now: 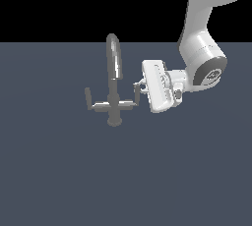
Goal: Turn on the faucet by rotating a designated handle.
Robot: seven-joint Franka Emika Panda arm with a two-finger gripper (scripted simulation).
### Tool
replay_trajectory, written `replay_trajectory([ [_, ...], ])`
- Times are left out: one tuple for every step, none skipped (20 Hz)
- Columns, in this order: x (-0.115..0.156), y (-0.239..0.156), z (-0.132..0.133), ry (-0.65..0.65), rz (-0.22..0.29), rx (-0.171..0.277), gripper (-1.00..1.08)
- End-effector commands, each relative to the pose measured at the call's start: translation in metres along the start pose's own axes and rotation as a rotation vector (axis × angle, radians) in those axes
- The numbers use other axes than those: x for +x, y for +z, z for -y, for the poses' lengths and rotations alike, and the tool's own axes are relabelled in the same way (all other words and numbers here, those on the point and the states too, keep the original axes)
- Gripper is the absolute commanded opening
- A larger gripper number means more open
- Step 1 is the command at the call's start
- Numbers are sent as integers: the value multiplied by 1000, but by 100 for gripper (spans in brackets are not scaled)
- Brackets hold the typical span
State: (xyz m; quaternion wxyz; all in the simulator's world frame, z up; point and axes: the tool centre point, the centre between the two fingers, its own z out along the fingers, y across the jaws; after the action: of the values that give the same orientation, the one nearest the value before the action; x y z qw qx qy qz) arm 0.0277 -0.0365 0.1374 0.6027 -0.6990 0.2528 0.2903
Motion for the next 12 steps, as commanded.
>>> replay_trajectory([
  [-8, -1, -3, 0, 3, 0, -100],
  [-10, -1, -4, 0, 3, 0, -100],
  [-13, -1, -6, 0, 3, 0, -100],
  [-16, -1, -7, 0, 3, 0, -100],
  [-18, -2, -8, 0, 3, 0, -100],
  [-21, -2, -10, 0, 3, 0, -100],
  [-24, -2, -11, 0, 3, 0, -100],
  [-24, -2, -11, 0, 3, 0, -100],
  [-17, -1, -12, 3, -3, 0, -100],
  [-19, -1, -15, 3, -3, 0, -100],
  [-20, -1, -18, 2, -2, 0, -100],
  [-22, -1, -21, 2, -2, 0, -100],
])
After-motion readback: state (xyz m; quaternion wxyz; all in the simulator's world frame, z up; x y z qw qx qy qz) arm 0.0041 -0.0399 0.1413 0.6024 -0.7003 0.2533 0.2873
